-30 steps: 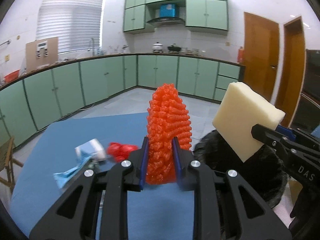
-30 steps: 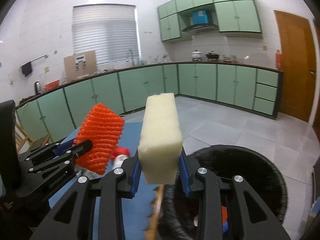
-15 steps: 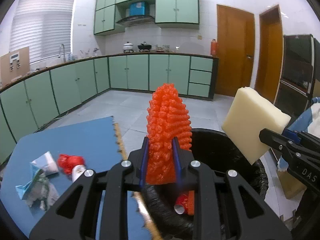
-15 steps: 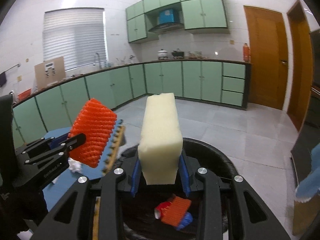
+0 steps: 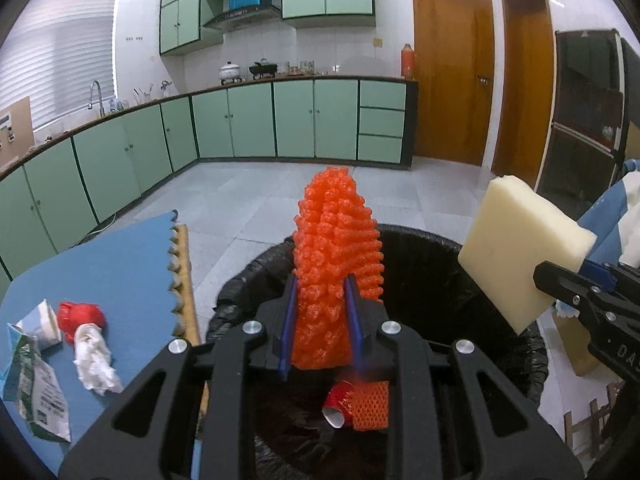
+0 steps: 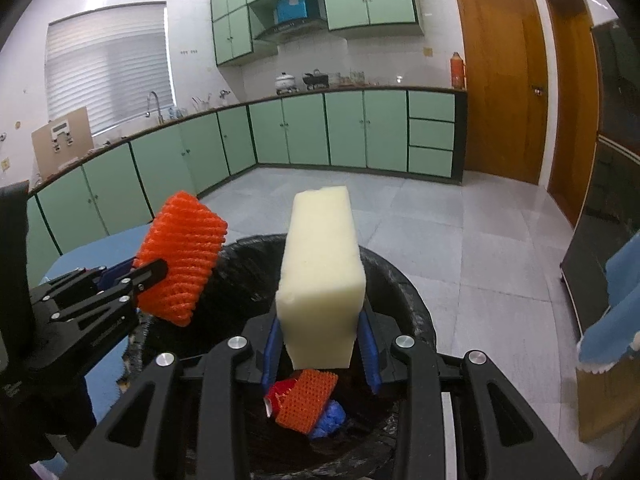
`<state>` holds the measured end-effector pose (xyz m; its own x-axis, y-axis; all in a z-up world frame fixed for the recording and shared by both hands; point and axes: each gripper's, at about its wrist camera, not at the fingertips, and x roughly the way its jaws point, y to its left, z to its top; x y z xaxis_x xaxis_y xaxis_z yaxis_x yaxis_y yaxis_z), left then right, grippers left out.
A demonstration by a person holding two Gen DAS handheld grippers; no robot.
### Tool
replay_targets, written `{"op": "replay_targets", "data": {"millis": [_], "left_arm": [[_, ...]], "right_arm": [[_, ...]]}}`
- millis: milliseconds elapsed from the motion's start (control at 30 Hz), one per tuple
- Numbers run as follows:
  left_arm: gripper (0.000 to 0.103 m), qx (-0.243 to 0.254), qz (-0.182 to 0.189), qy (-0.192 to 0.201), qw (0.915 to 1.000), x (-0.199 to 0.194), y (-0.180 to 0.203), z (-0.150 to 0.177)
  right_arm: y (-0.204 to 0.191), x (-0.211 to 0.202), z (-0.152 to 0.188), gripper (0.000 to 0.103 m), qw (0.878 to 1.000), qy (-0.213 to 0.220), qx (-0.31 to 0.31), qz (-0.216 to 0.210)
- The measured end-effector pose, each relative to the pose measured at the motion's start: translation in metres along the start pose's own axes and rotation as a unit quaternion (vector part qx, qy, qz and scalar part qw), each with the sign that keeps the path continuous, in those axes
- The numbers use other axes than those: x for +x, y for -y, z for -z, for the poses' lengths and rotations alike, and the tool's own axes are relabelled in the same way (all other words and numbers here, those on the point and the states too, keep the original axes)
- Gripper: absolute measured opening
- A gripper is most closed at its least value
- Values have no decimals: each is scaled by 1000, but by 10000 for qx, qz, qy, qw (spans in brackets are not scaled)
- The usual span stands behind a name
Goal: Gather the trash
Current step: 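Open both tools to drop the foam net and sponge into the bin, then move both tools back over the table toward the milk cartons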
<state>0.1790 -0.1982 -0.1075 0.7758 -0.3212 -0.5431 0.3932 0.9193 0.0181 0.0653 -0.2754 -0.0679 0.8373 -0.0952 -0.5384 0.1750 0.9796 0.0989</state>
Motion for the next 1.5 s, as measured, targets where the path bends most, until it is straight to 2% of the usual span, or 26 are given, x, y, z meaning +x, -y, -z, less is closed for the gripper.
{"op": "replay_targets", "data": {"millis": [167, 233, 333, 367, 500, 567, 733, 967, 1200, 1500], "left_arm": [[23, 73, 85, -225, 9997, 25, 9, -3], [29, 95, 130, -316, 9994, 32, 11, -5], [51, 48, 214, -333, 9992, 35, 9, -6], [55, 23, 251, -305, 9992, 34, 7, -6], [59, -27, 247, -252, 9994, 28, -1, -6], [65, -43, 180, -175, 9997, 21, -8, -7], [75, -151, 42, 50, 9999, -7, -34, -10], [79, -356, -321, 279, 9985, -54, -81, -5], [80, -585, -819, 360, 9943, -95, -132, 10], [80, -876, -1636, 355, 9820, -137, -211, 40]], "right_arm": [[11, 19, 3, 34, 9998, -195, 96, 24], [14, 26, 3, 39, 9995, -286, 107, 68], [19, 28, 6, 51, 9994, -310, 138, 120], [22, 28, 8, 56, 9994, -302, 140, 135], [22, 22, 9, 87, 9992, -195, 179, 309], [22, 18, 8, 98, 9990, -142, 219, 364], [13, 6, 4, 97, 9989, -54, 340, 314], [-23, -7, -8, 97, 9997, 124, 206, -5], [-87, -10, -13, 97, 9991, 302, -131, -255], [-175, -1, -6, 97, 9949, 264, -606, -762]]}}
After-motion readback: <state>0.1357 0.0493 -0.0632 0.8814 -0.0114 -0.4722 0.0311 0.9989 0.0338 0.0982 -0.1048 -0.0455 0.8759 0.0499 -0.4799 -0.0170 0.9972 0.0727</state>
